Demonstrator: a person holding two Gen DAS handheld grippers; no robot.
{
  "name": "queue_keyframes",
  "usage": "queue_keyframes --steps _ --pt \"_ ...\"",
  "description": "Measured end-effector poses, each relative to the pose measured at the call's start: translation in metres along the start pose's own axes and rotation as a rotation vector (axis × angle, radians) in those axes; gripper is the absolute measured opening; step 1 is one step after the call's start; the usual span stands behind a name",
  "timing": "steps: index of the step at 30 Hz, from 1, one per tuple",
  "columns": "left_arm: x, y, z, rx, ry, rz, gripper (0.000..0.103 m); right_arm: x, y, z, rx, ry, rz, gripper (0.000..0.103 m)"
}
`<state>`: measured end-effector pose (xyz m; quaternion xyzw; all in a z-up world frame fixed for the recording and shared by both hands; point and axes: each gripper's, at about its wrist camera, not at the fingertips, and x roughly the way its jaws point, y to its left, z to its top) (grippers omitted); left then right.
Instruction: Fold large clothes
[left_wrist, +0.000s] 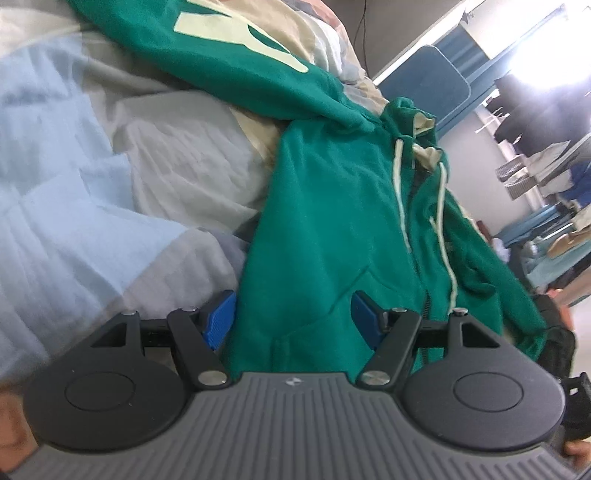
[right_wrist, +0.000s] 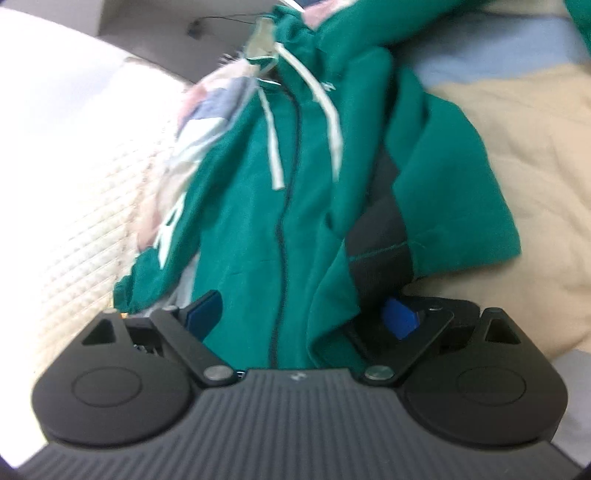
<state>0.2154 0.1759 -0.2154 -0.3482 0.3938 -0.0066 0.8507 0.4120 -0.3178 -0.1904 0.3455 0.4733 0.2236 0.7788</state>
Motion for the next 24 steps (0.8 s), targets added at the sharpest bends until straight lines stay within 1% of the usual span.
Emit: queue_keyframes --steps 3,4,6,8,11,12,15,17,19,22,24 --pt "-0.003 0.0 -0.002 -0.011 0.004 -0.026 0.073 -0.002 -0.003 0.002 0.029 -0.024 0.02 0.095" --pt "-0.005 0.0 -0.004 -0.016 -0.001 -0.017 0.073 -0.009 -0.003 -0.002 0.037 -0.035 0.015 0.095" --pt "-0.012 0.004 -0.007 -0.029 -0.014 0.018 0.073 -0.017 -0.006 -0.004 0.05 -0.059 -0.018 0.095" --pt "-0.016 0.011 -0.007 -0.057 -0.009 0.007 0.073 -0.023 -0.013 -0.004 0.067 -0.066 -0.057 0.095" --pt "-0.016 0.019 -0.008 -0.084 0.006 0.009 0.073 -0.024 -0.023 -0.002 0.098 -0.077 -0.153 0.094" --pt "-0.014 0.019 -0.008 -0.082 0.012 0.01 0.073 -0.022 -0.025 -0.002 0.098 -0.072 -0.193 0.093" --pt "-0.009 0.018 -0.01 -0.069 0.031 0.01 0.073 -0.018 -0.027 -0.003 0.057 -0.051 -0.377 0.092" --pt "-0.005 0.017 -0.01 -0.063 0.046 0.003 0.073 -0.015 -0.027 -0.001 0.05 -0.054 -0.434 0.092" --pt "-0.003 0.016 -0.012 -0.061 0.058 -0.008 0.073 -0.018 -0.032 0.0 0.077 -0.067 -0.439 0.091" --pt "0.001 0.015 -0.013 -0.066 0.072 -0.018 0.073 -0.019 -0.038 0.0 0.09 -0.056 -0.412 0.091" --pt "0.004 0.014 -0.014 -0.064 0.091 -0.029 0.073 -0.015 -0.037 0.0 0.066 -0.046 -0.445 0.091"
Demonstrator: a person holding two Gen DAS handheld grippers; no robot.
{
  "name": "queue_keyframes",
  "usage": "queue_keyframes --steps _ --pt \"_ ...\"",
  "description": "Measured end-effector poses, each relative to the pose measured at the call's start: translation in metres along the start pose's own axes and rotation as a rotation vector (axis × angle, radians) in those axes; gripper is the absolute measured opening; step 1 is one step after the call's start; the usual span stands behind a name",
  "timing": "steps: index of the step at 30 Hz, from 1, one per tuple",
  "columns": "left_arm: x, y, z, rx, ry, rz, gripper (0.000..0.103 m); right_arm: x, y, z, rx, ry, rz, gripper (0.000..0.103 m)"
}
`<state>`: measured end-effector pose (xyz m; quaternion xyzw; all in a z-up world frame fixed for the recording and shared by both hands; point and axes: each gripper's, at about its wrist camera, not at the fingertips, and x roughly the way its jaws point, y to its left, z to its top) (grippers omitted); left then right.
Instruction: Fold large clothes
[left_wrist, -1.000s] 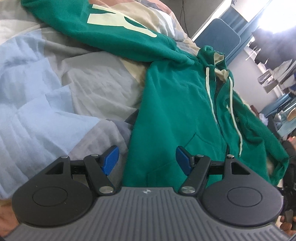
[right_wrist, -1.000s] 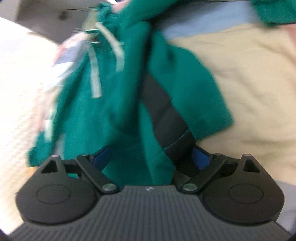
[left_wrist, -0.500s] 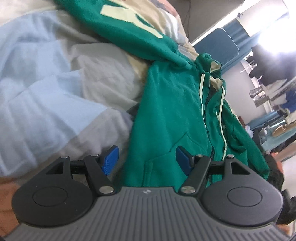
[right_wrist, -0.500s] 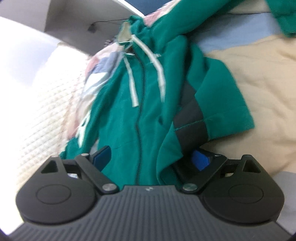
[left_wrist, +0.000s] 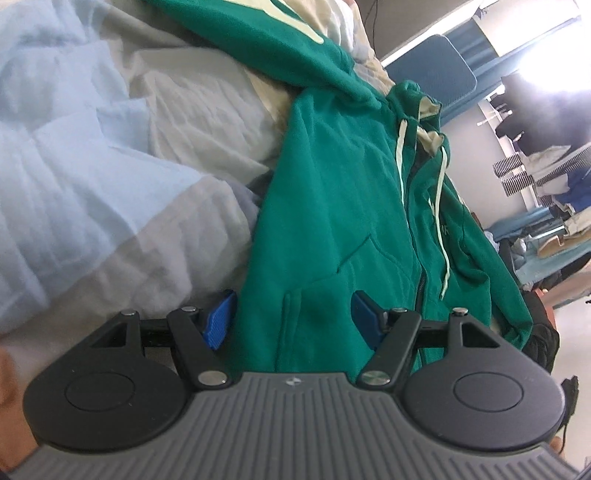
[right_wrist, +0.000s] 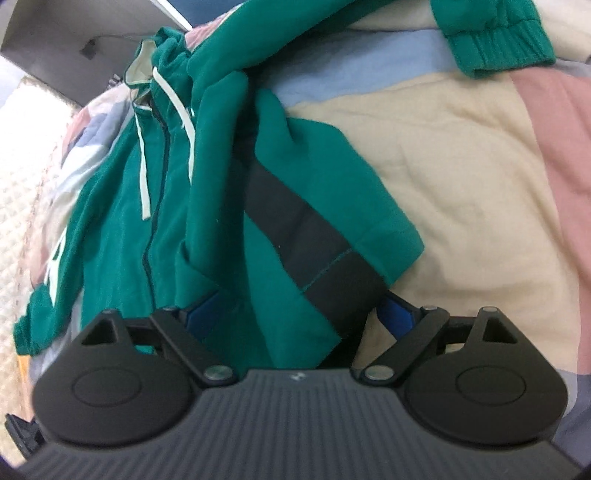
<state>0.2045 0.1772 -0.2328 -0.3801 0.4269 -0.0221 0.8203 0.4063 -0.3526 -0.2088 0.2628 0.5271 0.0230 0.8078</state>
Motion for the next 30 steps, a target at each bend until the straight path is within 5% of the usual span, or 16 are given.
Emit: queue_keyframes --steps 3,9,16,20,25,30 --pt "0.004 -0.003 -0.003 0.021 0.009 0.017 0.073 -0.001 0.011 0.006 -0.071 -0.063 -0.118 0.09" --pt "0.009 -0.007 -0.006 0.058 0.013 0.045 0.073 -0.006 0.0 0.01 -0.071 -0.102 -0.115 0.086" --pt "0.006 -0.005 -0.008 0.036 0.0 0.043 0.073 -0.03 0.002 0.016 -0.082 -0.269 -0.166 0.086" --pt "0.009 -0.006 -0.007 0.042 0.002 0.045 0.072 -0.017 0.005 0.023 -0.126 -0.236 -0.125 0.086" --pt "0.011 -0.01 -0.007 0.076 0.005 0.039 0.071 0.013 0.017 0.028 -0.303 -0.21 -0.253 0.086" --pt "0.016 -0.016 -0.01 0.133 0.005 0.06 0.052 0.013 0.007 0.026 -0.278 -0.134 -0.086 0.088"
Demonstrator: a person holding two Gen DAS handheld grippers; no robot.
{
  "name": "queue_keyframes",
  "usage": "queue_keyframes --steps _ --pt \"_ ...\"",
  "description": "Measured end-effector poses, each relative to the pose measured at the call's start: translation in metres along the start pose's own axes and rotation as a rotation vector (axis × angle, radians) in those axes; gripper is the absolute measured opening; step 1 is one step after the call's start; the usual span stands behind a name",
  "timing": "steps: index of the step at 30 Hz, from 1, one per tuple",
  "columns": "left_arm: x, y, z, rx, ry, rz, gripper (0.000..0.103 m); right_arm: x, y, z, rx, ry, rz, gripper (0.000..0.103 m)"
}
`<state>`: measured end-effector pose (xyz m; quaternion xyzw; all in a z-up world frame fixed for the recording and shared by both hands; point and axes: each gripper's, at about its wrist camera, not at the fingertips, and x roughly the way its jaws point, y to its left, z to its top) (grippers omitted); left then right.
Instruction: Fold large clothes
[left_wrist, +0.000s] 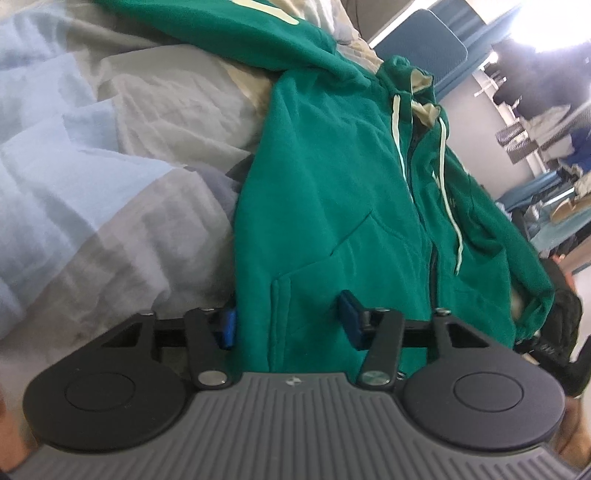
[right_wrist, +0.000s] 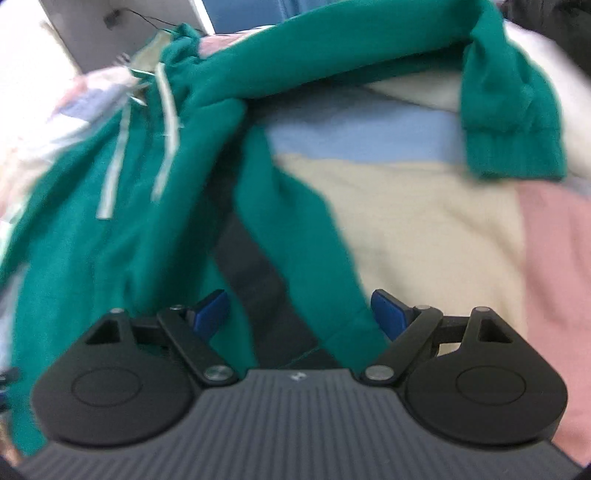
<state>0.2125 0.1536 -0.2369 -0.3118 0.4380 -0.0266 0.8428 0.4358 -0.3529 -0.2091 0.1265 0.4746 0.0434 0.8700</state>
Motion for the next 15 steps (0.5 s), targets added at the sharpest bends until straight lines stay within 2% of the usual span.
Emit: queue_keyframes --steps 2,4,5,6,7,8,11,15 --pt "0.001 -0.005 -0.001 0.033 -0.003 0.014 0.044 0.001 0.009 -0.004 -0.062 0.036 0.011 0.088" --pt "0.001 -0.008 -0.003 0.059 -0.015 0.02 0.033 0.001 0.021 -0.01 -0.152 0.053 -0.016 0.079" --pt "0.001 -0.01 -0.005 0.069 -0.024 0.02 0.025 0.0 0.026 -0.011 -0.193 0.056 -0.039 0.063" --pt "-0.001 -0.011 -0.006 0.077 -0.035 0.02 0.019 -0.001 0.03 -0.012 -0.219 0.062 -0.062 0.041" --pt "-0.005 -0.013 -0.006 0.083 -0.047 0.013 0.016 -0.005 0.031 -0.011 -0.222 0.067 -0.072 0.036" --pt "-0.009 -0.015 -0.006 0.087 -0.061 -0.001 0.013 -0.01 0.032 -0.01 -0.219 0.063 -0.067 0.026" --pt "-0.03 -0.016 -0.003 0.081 -0.114 -0.053 0.01 -0.042 0.038 -0.004 -0.197 0.01 0.002 0.019" --pt "-0.058 -0.015 0.005 0.057 -0.162 -0.094 0.007 -0.081 0.05 -0.002 -0.218 -0.007 0.12 0.016"
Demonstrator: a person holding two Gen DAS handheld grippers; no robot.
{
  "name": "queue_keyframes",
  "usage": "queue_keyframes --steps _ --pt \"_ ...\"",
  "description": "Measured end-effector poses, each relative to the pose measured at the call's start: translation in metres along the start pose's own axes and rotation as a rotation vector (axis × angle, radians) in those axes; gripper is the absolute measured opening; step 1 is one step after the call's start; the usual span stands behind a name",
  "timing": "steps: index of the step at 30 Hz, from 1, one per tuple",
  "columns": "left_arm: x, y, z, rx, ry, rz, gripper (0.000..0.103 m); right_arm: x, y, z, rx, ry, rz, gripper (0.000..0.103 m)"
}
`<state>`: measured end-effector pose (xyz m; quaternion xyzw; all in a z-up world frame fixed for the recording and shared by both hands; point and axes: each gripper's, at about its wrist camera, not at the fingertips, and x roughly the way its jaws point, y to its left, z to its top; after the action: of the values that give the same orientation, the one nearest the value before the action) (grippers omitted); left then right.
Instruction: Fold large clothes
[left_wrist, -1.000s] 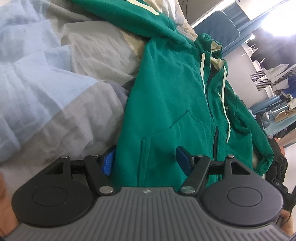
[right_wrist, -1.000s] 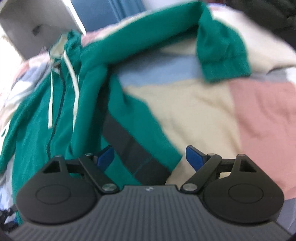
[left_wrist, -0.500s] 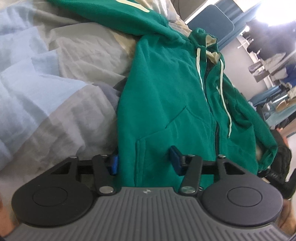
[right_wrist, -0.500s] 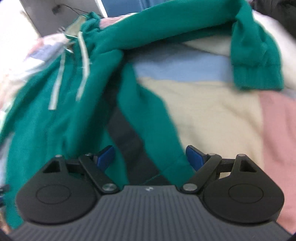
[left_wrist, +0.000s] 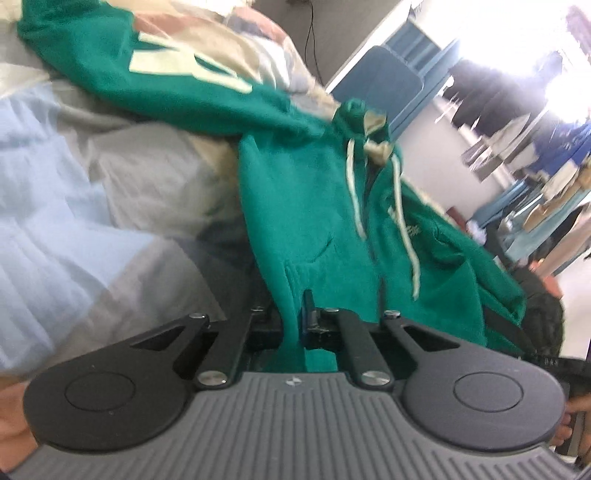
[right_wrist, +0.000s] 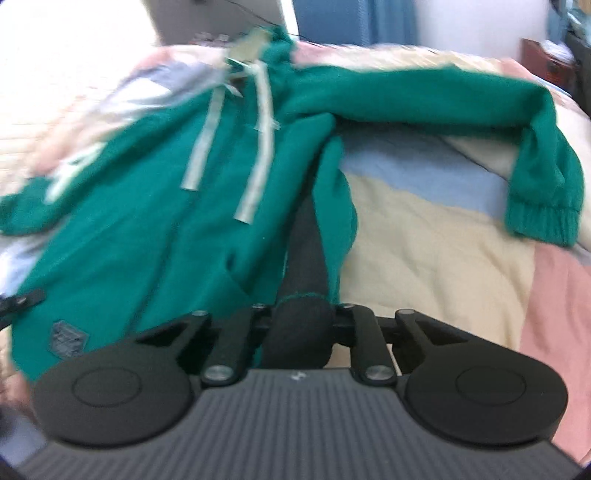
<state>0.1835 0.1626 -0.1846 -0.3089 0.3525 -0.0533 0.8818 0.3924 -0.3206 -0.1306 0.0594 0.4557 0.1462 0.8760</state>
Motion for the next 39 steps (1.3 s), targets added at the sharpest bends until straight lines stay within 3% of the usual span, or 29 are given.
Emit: queue_keyframes --steps 5,8,11,16,17,18,19,20,22,27,33,39 --pt "-0.023 0.008 0.008 -0.058 -0.021 -0.024 0.007 -0.041 0.003 0.001 -0.034 0.037 0.063 0.016" --pt "-0.025 0.012 0.007 -0.057 -0.008 0.029 0.007 -0.041 0.0 -0.011 -0.053 0.117 0.027 0.016" --pt "-0.012 0.017 0.005 -0.066 0.059 0.086 0.007 -0.028 -0.01 -0.023 -0.018 0.182 -0.012 0.017" --pt "-0.004 0.016 0.002 -0.023 0.1 0.136 0.009 -0.022 -0.02 -0.025 0.08 0.21 -0.024 0.03" --pt "-0.005 0.015 0.002 -0.013 0.097 0.143 0.02 -0.023 -0.021 -0.024 0.09 0.21 -0.03 0.037" --pt "-0.005 0.012 0.003 -0.004 0.097 0.168 0.041 -0.025 -0.021 -0.022 0.097 0.209 -0.037 0.048" --pt "-0.008 0.009 0.003 0.014 0.083 0.209 0.052 -0.026 -0.018 -0.022 0.102 0.204 -0.043 0.052" --pt "-0.011 0.004 0.003 0.034 0.057 0.243 0.064 -0.031 -0.016 -0.021 0.099 0.193 -0.043 0.054" --pt "-0.02 -0.004 0.003 0.078 0.002 0.28 0.065 -0.04 -0.01 -0.017 0.082 0.163 -0.058 0.055" --pt "-0.038 -0.036 0.013 0.156 -0.094 0.267 0.065 -0.06 0.005 -0.001 0.1 0.002 -0.039 0.055" --pt "-0.04 -0.103 0.032 0.29 -0.172 0.164 0.065 -0.061 0.047 0.016 0.071 -0.137 -0.024 0.055" --pt "-0.014 -0.141 0.027 0.372 -0.177 0.072 0.065 -0.04 0.083 0.017 0.044 -0.224 0.004 0.055"
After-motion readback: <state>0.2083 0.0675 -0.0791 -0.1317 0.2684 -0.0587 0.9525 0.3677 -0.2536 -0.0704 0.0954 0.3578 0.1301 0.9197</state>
